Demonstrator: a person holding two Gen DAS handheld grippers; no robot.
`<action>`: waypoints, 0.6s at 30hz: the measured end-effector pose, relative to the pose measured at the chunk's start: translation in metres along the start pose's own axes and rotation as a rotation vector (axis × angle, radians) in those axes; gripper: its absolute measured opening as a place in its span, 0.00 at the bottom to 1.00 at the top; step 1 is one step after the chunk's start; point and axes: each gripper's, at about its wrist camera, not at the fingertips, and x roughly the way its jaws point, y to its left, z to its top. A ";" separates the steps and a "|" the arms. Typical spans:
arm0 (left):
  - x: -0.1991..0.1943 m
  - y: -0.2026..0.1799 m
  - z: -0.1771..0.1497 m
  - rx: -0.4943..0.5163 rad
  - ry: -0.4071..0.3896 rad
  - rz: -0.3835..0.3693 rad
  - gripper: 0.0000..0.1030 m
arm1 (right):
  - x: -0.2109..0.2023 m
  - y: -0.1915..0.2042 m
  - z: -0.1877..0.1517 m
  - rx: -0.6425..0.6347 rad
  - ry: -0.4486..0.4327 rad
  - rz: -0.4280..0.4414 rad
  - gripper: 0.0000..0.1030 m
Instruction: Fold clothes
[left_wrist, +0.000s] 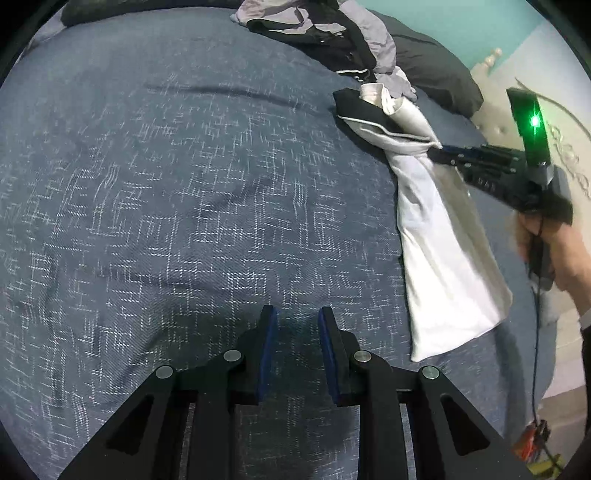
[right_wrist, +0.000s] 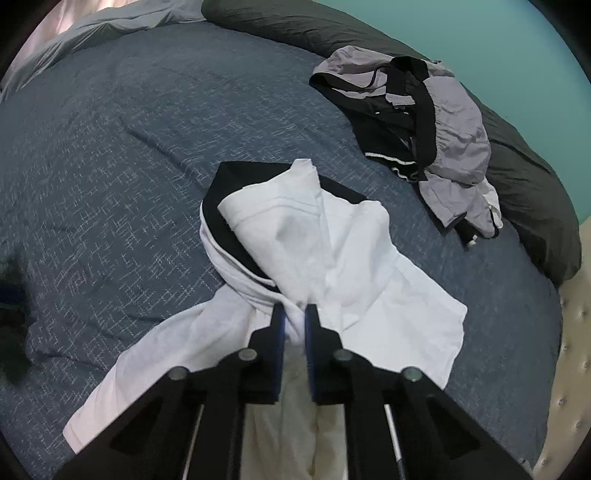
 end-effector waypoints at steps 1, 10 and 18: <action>0.000 -0.001 0.000 0.004 0.000 0.004 0.25 | 0.000 -0.002 0.000 0.006 -0.003 0.005 0.07; 0.005 -0.002 -0.001 0.027 0.010 0.032 0.26 | -0.005 -0.038 -0.002 0.154 -0.039 0.048 0.06; 0.008 -0.003 -0.001 0.044 0.014 0.046 0.28 | -0.006 -0.096 -0.019 0.451 -0.074 0.128 0.06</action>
